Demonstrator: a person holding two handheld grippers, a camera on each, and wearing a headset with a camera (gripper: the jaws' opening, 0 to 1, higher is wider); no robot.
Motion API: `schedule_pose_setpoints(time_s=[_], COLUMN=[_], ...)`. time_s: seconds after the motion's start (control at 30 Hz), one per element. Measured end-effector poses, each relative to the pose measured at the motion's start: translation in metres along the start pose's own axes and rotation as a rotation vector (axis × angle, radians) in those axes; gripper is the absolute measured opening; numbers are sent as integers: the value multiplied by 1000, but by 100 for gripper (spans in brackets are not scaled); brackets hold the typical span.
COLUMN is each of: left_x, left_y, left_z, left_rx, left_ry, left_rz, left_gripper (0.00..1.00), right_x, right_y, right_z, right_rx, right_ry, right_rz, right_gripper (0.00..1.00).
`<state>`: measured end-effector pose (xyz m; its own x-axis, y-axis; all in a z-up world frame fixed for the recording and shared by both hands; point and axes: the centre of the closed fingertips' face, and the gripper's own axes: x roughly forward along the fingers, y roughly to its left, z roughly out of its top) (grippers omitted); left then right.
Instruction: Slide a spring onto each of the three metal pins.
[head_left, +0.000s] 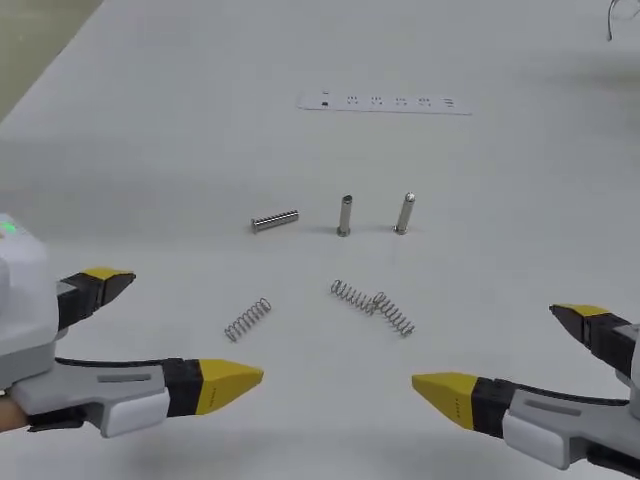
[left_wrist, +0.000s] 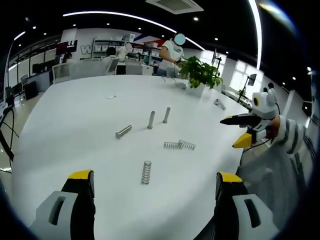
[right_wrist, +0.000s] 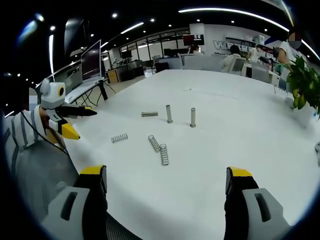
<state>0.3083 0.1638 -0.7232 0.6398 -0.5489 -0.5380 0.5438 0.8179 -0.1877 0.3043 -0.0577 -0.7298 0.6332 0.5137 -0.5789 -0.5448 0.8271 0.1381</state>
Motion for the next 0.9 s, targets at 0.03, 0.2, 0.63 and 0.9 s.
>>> schedule_pose_setpoints(time_s=[0.03, 0.2, 0.63, 0.9], left_x=[1, 6, 22, 32], left_y=[0, 2, 6, 9], left_z=[1, 5, 28, 39], left_rx=[2, 21, 85, 98], left_ry=[1, 9, 8, 9], left_rz=[-1, -6, -32, -44], left_gripper=[98, 98, 98, 98], right_x=[0, -1, -3, -4], right_y=[0, -2, -6, -5], right_z=[0, 0, -1, -1], right_rx=[1, 5, 18, 29], right_ry=[0, -1, -1, -8], right_rz=[-2, -7, -24, -29], right_gripper=[98, 98, 98, 98])
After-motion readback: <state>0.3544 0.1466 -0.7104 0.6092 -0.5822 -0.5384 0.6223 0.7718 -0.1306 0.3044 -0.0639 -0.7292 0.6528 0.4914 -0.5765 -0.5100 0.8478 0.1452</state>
